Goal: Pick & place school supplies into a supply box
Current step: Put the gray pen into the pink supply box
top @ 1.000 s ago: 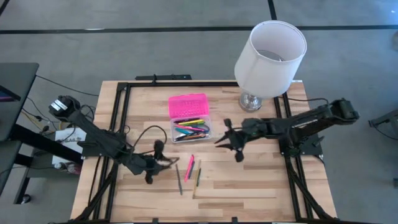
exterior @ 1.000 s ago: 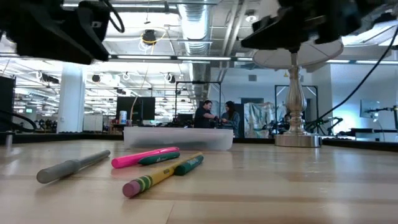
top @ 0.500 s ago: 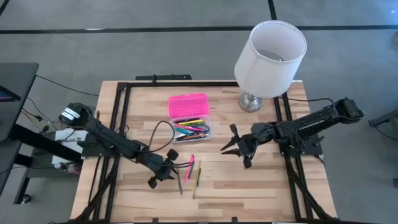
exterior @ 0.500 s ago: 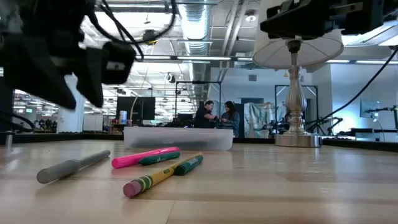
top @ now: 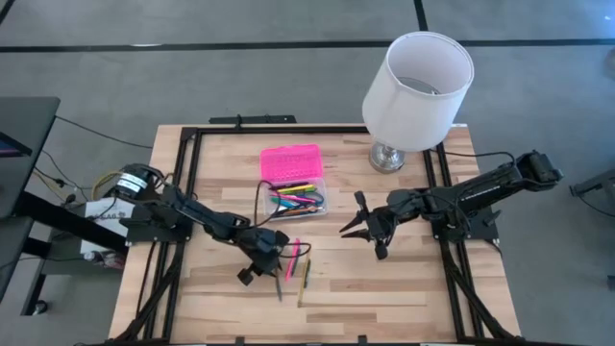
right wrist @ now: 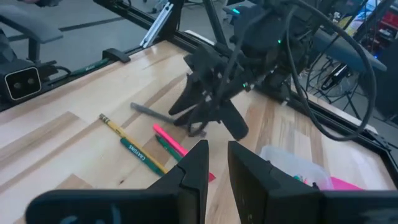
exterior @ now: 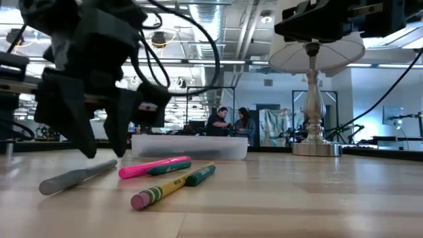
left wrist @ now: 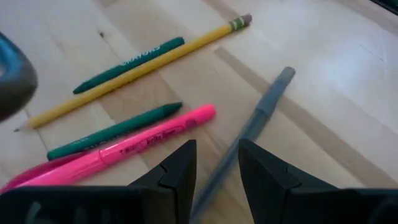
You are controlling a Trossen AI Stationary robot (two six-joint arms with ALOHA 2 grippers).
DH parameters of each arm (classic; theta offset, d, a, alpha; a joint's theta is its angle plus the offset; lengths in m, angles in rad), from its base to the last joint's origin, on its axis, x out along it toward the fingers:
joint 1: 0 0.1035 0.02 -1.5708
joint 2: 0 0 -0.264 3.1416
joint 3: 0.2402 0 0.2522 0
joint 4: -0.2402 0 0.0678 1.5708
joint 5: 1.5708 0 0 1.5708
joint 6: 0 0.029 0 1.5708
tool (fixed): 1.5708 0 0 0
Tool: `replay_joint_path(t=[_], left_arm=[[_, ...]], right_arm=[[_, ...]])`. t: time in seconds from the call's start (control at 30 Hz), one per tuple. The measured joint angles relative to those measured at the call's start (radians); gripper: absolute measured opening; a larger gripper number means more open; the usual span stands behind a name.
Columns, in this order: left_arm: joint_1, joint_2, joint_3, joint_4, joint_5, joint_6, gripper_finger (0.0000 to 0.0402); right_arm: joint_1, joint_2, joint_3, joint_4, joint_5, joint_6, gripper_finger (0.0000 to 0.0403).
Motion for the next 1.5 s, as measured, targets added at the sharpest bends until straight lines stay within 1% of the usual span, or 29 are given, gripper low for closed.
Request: replay_joint_path(t=[0.23,0.47,0.57,0.73,0.9,1.03,1.3,1.5], left_arm=[[0.059,0.028,0.0,-0.041,0.068,-0.001,0.0114],[0.064,0.04,0.003,-0.063,0.074,-0.012,0.0113],[0.056,0.04,0.003,-0.083,0.069,-0.039,0.0102],[0.018,0.04,0.003,-0.089,0.035,-0.097,0.0074],[-0.034,0.04,0.004,-0.103,-0.048,-0.132,0.0058],[-0.068,0.04,0.004,-0.114,-0.106,-0.165,0.0055],[-0.126,0.039,0.004,-0.145,-0.19,-0.245,0.0055],[-0.176,0.037,0.008,-0.162,-0.237,-0.303,0.0055]], right_arm=[[0.0,0.0,0.0,-0.001,-0.001,0.004,0.0055],[0.0,0.0,0.0,-0.002,-0.001,0.009,0.0055],[0.0,0.0,0.0,-0.006,-0.001,0.015,0.0055],[0.0,0.0,0.0,-0.017,-0.001,0.017,0.0055],[0.0,0.0,0.0,-0.018,-0.001,0.024,0.0055],[0.0,0.0,0.0,-0.018,-0.001,0.024,0.0055],[0.0,0.0,0.0,-0.018,-0.001,0.025,0.0055],[0.0,0.0,0.0,-0.018,-0.001,0.043,0.0055]])
